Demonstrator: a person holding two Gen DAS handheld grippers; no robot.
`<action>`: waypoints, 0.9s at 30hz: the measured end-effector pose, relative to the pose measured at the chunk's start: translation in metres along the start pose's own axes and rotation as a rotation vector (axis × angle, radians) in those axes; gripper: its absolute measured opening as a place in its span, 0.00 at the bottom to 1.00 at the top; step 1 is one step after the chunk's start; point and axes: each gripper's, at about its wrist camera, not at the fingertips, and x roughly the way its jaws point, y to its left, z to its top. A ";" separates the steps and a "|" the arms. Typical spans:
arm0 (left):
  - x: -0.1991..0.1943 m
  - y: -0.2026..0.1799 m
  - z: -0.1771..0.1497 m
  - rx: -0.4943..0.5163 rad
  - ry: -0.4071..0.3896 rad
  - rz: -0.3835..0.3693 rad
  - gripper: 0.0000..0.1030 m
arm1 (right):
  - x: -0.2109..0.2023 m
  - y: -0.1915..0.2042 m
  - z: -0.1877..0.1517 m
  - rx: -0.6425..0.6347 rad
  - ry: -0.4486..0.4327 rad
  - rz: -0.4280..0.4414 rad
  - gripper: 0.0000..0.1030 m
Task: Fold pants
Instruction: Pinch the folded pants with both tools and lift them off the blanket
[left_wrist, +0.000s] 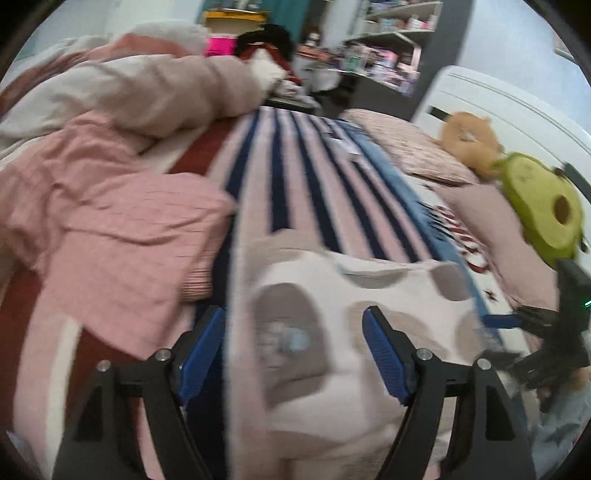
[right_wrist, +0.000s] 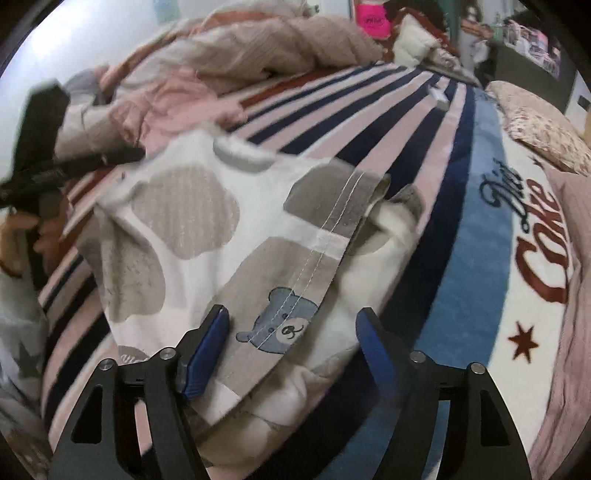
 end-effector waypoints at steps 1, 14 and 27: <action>-0.001 0.006 -0.001 -0.016 0.000 -0.004 0.72 | -0.007 -0.008 0.002 0.054 -0.042 0.016 0.69; 0.056 0.015 -0.023 -0.158 0.159 -0.244 0.73 | 0.037 -0.042 -0.005 0.314 -0.050 0.124 0.84; 0.054 -0.005 -0.021 -0.155 0.124 -0.275 0.29 | 0.036 -0.017 0.000 0.288 -0.104 0.226 0.24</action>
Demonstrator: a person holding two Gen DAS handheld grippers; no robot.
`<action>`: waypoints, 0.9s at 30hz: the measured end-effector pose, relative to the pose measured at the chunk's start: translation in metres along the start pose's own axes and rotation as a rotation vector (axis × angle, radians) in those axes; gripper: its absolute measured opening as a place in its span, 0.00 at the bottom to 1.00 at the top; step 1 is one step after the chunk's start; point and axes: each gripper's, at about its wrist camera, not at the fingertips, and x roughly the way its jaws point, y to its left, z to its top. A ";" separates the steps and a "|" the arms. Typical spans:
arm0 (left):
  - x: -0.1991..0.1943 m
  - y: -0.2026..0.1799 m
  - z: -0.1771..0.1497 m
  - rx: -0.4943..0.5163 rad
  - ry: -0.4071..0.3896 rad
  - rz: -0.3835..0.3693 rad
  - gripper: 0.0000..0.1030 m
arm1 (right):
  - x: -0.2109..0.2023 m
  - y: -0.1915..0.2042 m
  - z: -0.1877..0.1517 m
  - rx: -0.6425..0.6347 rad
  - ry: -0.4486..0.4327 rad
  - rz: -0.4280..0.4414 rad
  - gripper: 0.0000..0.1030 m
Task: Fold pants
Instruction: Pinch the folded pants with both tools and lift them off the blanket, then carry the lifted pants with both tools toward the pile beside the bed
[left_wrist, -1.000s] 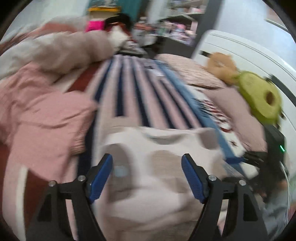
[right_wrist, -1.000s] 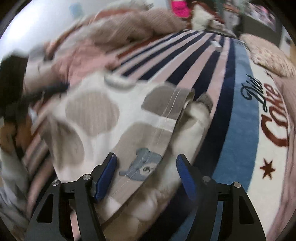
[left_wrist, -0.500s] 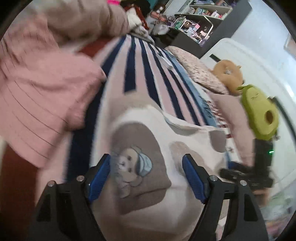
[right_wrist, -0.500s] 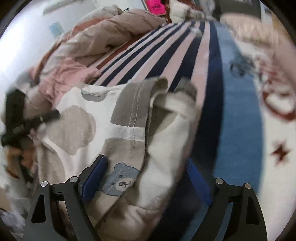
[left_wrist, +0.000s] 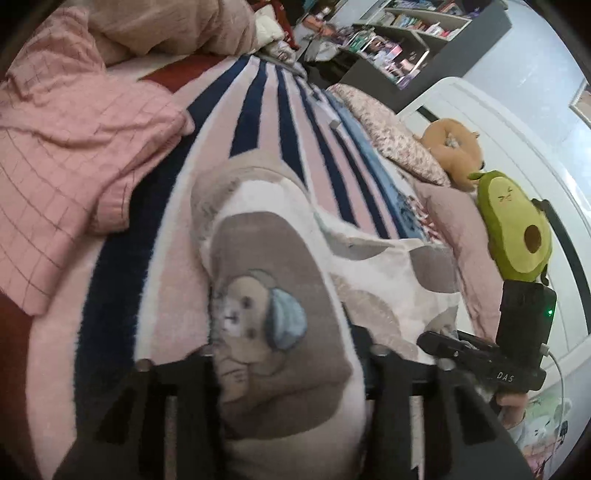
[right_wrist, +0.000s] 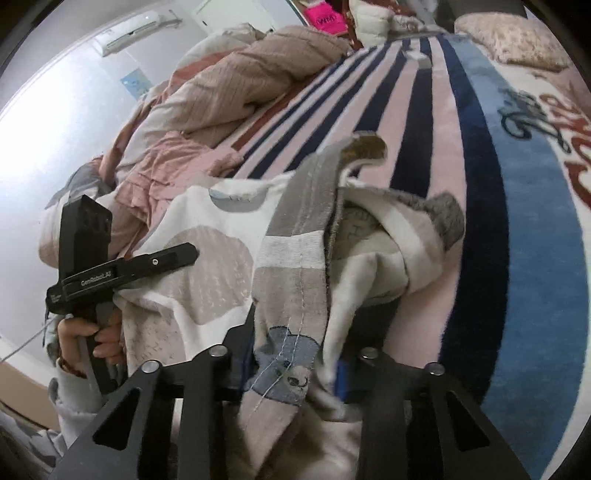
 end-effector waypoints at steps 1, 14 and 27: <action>-0.003 -0.005 0.000 0.017 -0.011 -0.005 0.27 | -0.004 0.003 0.001 -0.006 -0.018 0.007 0.23; -0.005 -0.029 -0.002 0.119 -0.022 0.110 0.25 | -0.014 0.004 0.007 -0.032 0.015 -0.091 0.50; -0.001 -0.024 -0.005 0.115 0.000 0.155 0.27 | 0.013 0.010 -0.002 0.011 0.066 0.091 0.39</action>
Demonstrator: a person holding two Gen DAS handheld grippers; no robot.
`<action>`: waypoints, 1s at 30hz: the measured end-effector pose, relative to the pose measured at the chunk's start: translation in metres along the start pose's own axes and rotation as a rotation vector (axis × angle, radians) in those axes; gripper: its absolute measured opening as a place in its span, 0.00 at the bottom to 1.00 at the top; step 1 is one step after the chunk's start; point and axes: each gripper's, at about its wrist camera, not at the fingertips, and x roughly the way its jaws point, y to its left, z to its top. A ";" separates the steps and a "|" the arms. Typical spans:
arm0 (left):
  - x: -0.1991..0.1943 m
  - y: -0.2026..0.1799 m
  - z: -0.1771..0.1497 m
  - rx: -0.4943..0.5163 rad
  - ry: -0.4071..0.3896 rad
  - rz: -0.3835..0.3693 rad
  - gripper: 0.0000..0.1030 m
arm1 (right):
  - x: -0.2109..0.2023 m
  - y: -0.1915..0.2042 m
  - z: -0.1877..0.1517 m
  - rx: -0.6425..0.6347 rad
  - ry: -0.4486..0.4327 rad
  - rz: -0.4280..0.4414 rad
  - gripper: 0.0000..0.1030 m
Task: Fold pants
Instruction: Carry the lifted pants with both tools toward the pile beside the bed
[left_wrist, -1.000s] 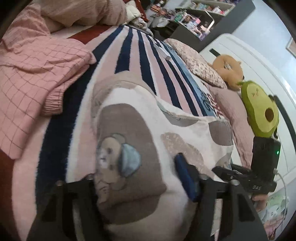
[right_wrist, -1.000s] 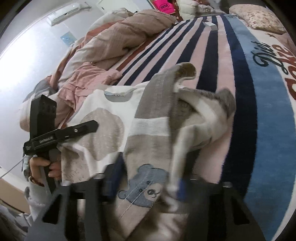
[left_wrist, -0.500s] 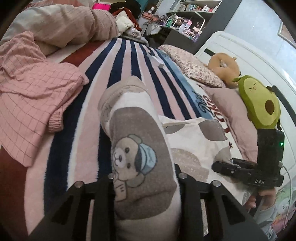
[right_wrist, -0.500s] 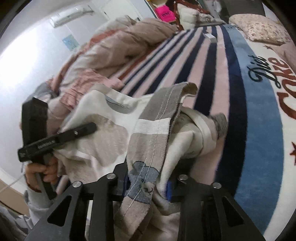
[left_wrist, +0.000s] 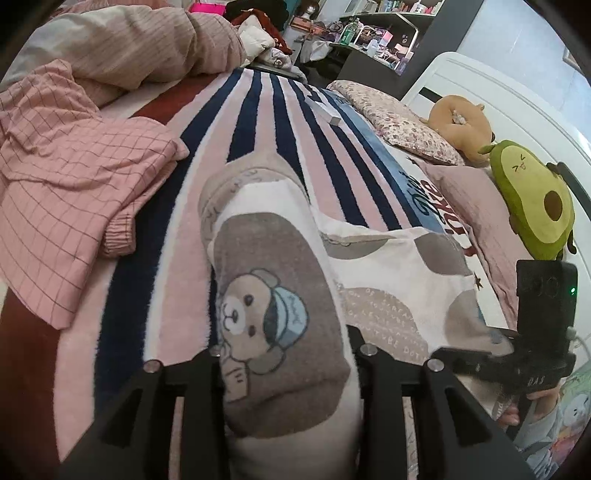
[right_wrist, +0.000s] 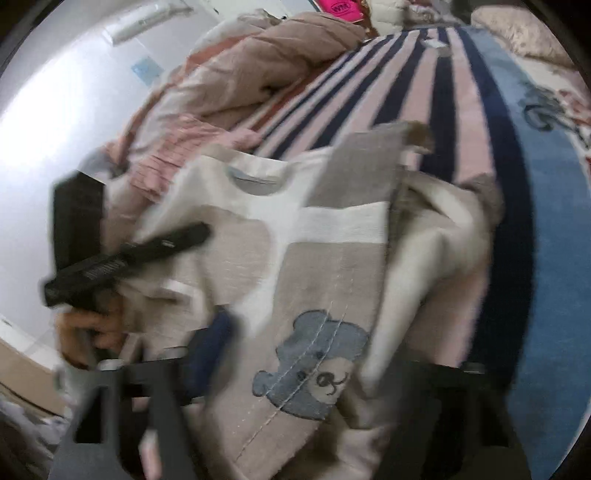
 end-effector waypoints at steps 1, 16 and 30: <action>0.000 0.000 0.000 0.001 -0.001 -0.001 0.27 | -0.001 0.001 0.000 0.008 -0.007 0.011 0.32; -0.042 -0.010 0.009 0.003 -0.115 -0.093 0.22 | -0.042 0.023 0.003 -0.036 -0.149 0.053 0.18; -0.172 -0.045 -0.008 0.046 -0.227 -0.135 0.21 | -0.110 0.099 -0.014 -0.077 -0.222 0.083 0.17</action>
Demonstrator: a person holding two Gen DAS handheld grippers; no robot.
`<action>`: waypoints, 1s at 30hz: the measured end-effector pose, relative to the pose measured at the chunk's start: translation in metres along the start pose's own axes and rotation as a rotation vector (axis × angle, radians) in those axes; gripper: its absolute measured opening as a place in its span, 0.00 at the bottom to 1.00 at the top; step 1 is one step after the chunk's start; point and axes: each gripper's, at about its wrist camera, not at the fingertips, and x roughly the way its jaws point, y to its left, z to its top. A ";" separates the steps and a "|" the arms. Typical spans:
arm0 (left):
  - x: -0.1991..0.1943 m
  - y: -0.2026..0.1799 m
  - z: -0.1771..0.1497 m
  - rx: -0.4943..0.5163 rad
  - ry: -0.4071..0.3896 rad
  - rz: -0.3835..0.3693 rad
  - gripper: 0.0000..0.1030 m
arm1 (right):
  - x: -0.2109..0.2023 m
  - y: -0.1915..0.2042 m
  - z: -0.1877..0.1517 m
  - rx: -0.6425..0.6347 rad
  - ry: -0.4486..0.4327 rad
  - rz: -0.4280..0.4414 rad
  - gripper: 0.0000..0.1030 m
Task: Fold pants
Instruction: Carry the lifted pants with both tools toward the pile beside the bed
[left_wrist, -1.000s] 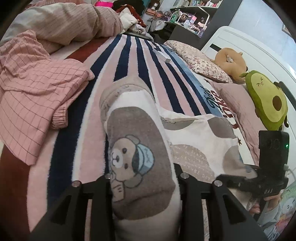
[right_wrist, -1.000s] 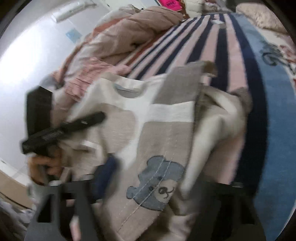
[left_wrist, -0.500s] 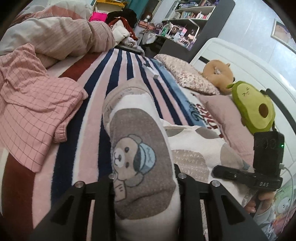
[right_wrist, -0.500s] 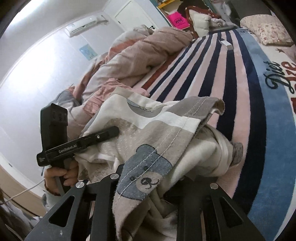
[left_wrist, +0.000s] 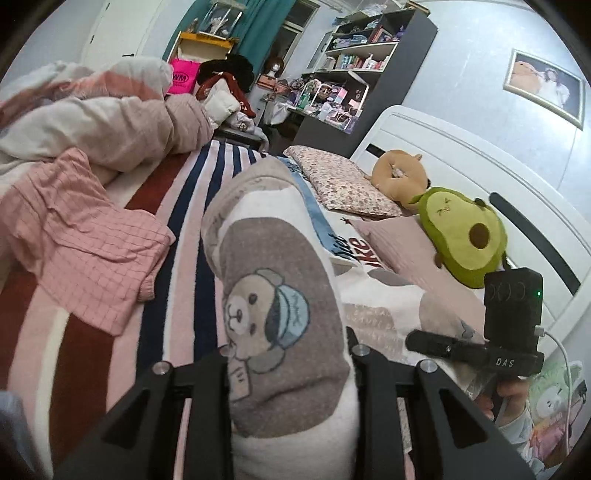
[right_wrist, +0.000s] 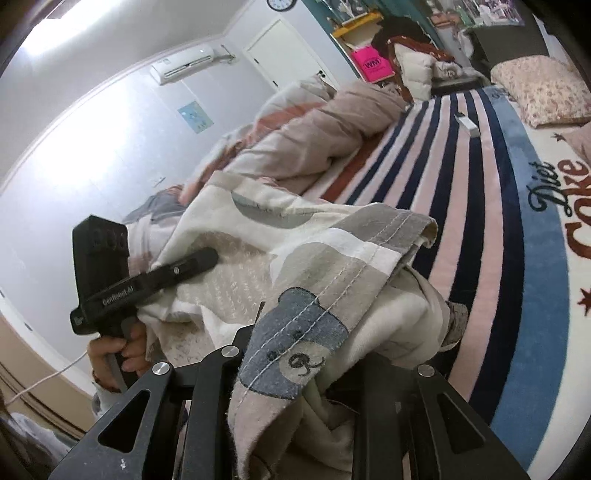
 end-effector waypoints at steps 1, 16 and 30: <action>-0.008 -0.004 -0.002 0.003 -0.001 0.002 0.21 | -0.006 0.008 -0.002 -0.009 -0.002 -0.004 0.17; -0.098 -0.038 -0.134 -0.042 0.132 0.054 0.21 | -0.057 0.083 -0.127 0.018 0.128 -0.017 0.17; -0.088 0.032 -0.229 -0.164 0.285 0.077 0.69 | -0.044 0.049 -0.222 0.109 0.257 -0.238 0.73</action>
